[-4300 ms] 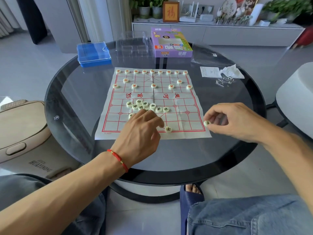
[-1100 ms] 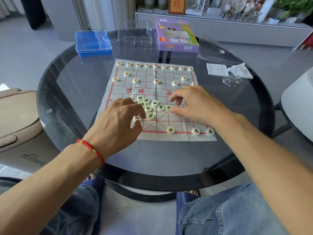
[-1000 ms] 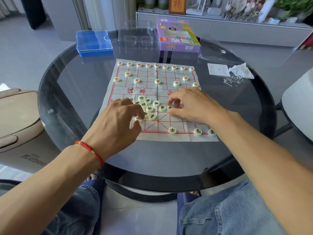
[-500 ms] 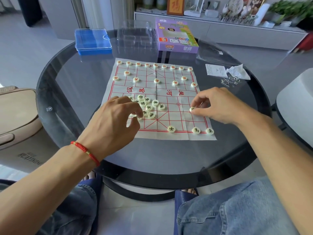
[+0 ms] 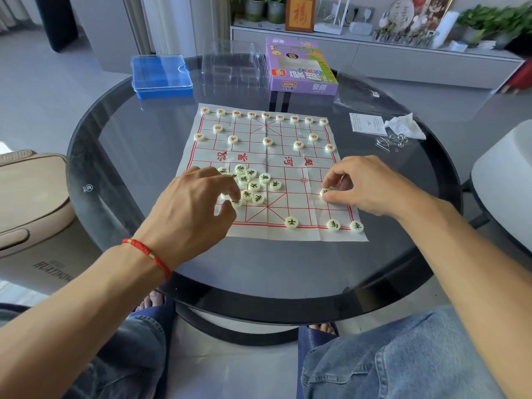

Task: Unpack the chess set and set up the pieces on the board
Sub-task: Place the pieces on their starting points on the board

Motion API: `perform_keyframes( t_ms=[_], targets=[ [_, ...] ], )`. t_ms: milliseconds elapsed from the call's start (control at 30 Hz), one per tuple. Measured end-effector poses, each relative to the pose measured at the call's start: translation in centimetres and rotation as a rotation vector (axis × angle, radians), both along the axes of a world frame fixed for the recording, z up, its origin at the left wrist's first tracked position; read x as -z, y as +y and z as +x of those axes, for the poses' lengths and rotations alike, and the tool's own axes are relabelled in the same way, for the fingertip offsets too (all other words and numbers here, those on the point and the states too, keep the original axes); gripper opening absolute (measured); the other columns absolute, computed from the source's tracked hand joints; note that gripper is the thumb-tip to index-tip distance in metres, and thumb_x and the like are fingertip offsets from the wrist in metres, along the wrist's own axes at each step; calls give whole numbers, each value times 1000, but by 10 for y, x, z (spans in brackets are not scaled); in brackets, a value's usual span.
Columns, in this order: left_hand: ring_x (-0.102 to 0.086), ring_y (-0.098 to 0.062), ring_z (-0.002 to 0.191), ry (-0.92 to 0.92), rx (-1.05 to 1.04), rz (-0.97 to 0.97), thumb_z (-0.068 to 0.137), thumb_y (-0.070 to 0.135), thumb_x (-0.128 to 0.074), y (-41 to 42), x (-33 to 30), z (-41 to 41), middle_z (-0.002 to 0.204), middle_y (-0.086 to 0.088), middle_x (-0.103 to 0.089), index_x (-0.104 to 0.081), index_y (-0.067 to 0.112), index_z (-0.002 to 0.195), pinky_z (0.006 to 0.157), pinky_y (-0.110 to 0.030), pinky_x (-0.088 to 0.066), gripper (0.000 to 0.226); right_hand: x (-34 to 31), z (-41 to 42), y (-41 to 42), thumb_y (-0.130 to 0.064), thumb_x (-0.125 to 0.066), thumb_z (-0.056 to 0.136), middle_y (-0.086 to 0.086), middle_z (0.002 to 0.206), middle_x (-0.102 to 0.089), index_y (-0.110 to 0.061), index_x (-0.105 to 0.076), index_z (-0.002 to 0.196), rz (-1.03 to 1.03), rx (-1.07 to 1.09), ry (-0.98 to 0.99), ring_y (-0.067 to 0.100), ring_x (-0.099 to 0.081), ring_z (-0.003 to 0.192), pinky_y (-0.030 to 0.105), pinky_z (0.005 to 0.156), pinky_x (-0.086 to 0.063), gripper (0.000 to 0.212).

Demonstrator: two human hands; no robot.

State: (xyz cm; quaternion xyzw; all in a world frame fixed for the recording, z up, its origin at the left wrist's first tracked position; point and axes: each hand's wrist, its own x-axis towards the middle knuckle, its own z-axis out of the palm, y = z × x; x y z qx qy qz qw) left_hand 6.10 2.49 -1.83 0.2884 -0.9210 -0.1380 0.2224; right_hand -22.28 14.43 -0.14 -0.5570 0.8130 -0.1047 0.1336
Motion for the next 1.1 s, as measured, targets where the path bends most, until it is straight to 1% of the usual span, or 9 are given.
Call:
perform_keyframes(
  t_ms=[133,300,433,533,600,733,867,967,1100],
  targets=[
    [-61,-21,94,-5,-16,1,88,17,-62,0,-1,1,106,1,-70,-73,23,100,80,-39,-54,16,-6,4,0,-45,-77,87,-13,104,-64,-32,-72,101,-5,-7,42,4,-59,90,29,75,-44,20],
    [-61,-21,95,-4,-36,7,87,18,-61,0,-2,1,105,3,-70,-72,25,99,79,-39,-54,17,-4,28,-19,-45,-73,90,-10,100,-66,-24,-73,111,-169,-106,106,4,-54,82,26,76,-40,30],
    [-60,-20,97,-7,-53,19,88,19,-60,-1,-3,0,106,4,-70,-72,26,100,80,-40,-55,18,7,47,-43,-48,-69,91,-7,103,-66,-24,-70,115,-133,-183,142,13,-58,91,34,81,-50,35],
    [-60,-20,99,-10,-59,27,88,20,-60,-1,-3,0,107,4,-70,-72,26,101,81,-39,-55,19,12,55,-51,-45,-69,92,-7,103,-65,-27,-69,112,-125,-215,162,16,-59,97,36,84,-51,27],
    [-60,-21,99,-7,-61,31,88,19,-61,-1,-4,0,106,4,-70,-72,25,101,80,-39,-54,18,10,55,-51,-41,-70,92,-9,97,-65,-27,-71,105,-117,-214,163,15,-60,94,36,82,-52,20],
    [-61,-22,96,-4,-66,21,86,18,-62,-2,-4,-1,103,3,-70,-73,24,99,76,-36,-52,17,-5,32,-40,-42,-73,87,-10,87,-68,-25,-71,88,-152,-38,123,15,-64,88,37,82,-56,17],
    [-60,-23,97,-23,-29,17,87,19,-62,0,-2,-2,105,1,-70,-72,24,100,79,-40,-53,18,-10,-5,-13,-46,-75,86,-11,81,-64,-23,-70,80,-106,206,121,22,-63,95,43,84,-55,24],
    [-59,-23,99,-37,-14,15,88,19,-61,1,-1,-4,109,0,-70,-72,24,101,82,-41,-53,18,-3,-15,-2,-53,-74,86,-7,82,-66,-23,-68,77,-53,253,103,24,-64,92,42,78,-54,32],
    [-59,-23,98,-31,-12,17,88,18,-61,1,-1,-6,109,-1,-70,-72,24,101,81,-40,-52,18,-4,-17,-2,-61,-65,90,-4,84,-66,-21,-67,80,0,261,171,23,-60,86,37,73,-45,41]
  ],
)
